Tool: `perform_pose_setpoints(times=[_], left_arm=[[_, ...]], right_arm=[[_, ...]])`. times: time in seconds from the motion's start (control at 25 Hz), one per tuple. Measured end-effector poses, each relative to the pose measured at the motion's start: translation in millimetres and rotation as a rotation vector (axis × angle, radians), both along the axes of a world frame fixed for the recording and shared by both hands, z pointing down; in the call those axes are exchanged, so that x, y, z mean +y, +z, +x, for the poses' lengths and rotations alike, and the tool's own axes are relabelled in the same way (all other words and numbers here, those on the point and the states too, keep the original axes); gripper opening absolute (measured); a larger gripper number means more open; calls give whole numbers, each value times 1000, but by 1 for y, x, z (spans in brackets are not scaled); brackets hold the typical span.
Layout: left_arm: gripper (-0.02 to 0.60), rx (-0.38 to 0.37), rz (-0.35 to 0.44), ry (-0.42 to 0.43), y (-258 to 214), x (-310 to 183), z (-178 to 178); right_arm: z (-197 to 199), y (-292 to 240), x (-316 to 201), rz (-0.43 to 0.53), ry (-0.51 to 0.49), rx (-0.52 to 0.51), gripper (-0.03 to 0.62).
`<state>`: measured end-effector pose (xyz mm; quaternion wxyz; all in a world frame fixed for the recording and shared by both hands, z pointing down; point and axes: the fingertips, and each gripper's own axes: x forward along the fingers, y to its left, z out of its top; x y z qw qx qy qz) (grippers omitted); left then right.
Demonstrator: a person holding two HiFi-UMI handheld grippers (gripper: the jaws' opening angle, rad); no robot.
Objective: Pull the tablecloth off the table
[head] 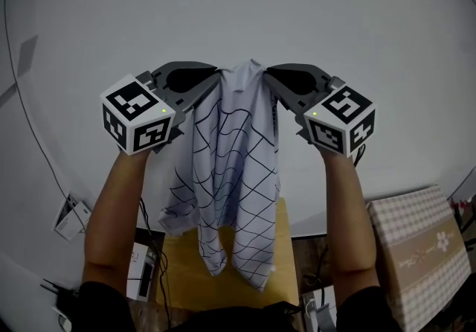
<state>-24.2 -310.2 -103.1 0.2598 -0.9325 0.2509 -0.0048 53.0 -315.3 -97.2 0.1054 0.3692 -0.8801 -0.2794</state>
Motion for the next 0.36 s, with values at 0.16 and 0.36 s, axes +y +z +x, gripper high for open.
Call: perform_pose_setpoints(times=[0.16, 0.36], left_arm=[[13, 2, 4, 8, -1, 2, -1], [14, -12, 16, 14, -3, 2, -1]], right_arm=[[-1, -1, 3, 6, 12, 1, 21], [1, -4, 5, 18, 30, -4, 21]])
